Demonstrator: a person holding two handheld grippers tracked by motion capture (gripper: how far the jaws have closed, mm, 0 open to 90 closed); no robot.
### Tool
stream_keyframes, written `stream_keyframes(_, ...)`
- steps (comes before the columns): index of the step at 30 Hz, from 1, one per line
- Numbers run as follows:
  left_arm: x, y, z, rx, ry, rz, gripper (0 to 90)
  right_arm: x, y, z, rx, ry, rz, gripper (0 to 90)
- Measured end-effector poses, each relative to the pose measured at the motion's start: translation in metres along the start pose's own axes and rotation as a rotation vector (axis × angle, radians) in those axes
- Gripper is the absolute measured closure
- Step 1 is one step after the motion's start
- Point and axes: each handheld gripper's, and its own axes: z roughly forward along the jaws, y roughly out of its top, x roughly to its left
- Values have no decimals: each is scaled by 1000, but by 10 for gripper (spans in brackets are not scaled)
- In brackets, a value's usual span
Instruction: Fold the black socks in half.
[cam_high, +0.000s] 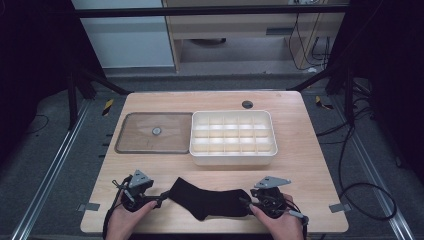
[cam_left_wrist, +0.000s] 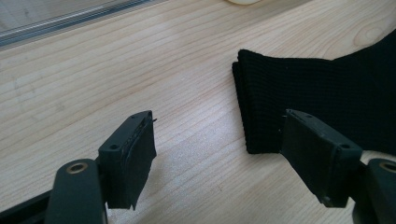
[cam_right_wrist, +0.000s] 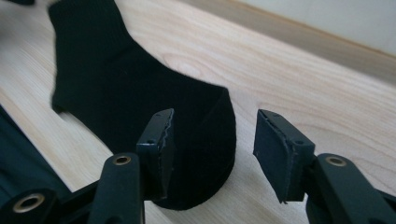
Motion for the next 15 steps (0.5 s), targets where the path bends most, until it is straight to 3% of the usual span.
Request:
stream_keyframes(4, -2, 0, 1, 0, -1, 8, 255, -1, -3, 4, 40, -24, 6, 464)
stream_keyframes(10, -6, 0, 3, 7, -4, 17, 254, -1, -5, 8, 73, 5, 5, 491)
stream_keyframes(15, -8, 1, 5, 19, -17, 24, 277, 3, -5, 10, 87, 19, -9, 602)
